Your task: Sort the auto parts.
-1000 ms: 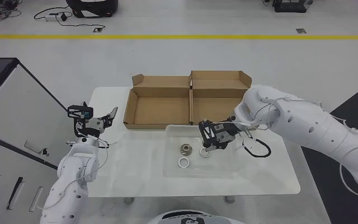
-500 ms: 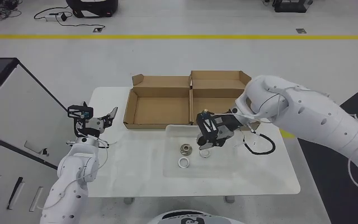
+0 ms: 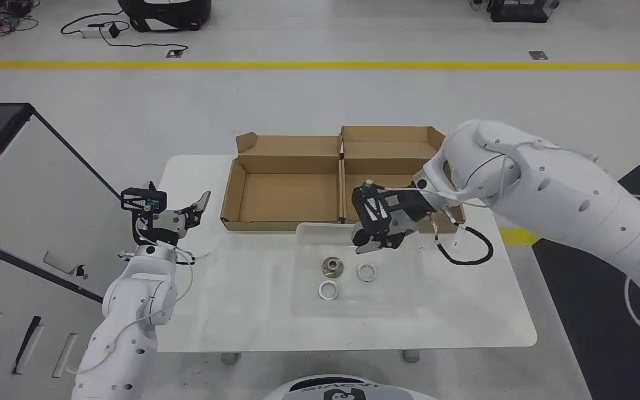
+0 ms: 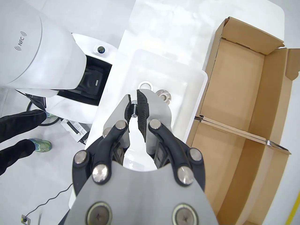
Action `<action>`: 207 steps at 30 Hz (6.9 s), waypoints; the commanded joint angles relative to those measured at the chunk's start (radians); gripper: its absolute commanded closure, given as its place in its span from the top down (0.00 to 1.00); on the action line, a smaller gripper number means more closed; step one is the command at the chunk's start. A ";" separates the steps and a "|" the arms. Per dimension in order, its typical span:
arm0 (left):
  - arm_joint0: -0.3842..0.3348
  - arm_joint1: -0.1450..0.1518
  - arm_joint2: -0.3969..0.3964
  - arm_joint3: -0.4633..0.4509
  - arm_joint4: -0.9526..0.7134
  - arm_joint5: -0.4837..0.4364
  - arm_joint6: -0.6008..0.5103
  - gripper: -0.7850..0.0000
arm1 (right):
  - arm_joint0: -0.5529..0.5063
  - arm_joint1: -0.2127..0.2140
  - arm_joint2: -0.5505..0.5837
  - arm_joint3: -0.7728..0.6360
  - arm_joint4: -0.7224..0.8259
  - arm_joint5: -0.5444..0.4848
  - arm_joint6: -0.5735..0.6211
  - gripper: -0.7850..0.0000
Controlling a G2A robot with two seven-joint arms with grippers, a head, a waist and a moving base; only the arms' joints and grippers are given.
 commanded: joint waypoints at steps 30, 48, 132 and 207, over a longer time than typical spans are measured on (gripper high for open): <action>0.000 0.000 0.000 0.000 0.000 0.000 0.000 1.00 | -0.142 0.090 0.137 -0.038 0.138 0.000 -0.271 0.00; 0.000 0.000 0.000 0.000 0.000 0.000 0.000 1.00 | -0.310 0.150 0.346 -0.182 0.258 0.000 -0.415 0.00; 0.000 0.000 0.000 0.000 0.000 0.000 0.000 1.00 | -0.648 0.065 0.795 -0.368 0.565 0.086 -0.348 0.00; 0.000 0.000 0.000 0.000 0.000 0.000 0.000 1.00 | -0.697 -0.105 0.807 -0.433 0.736 0.125 -0.312 0.00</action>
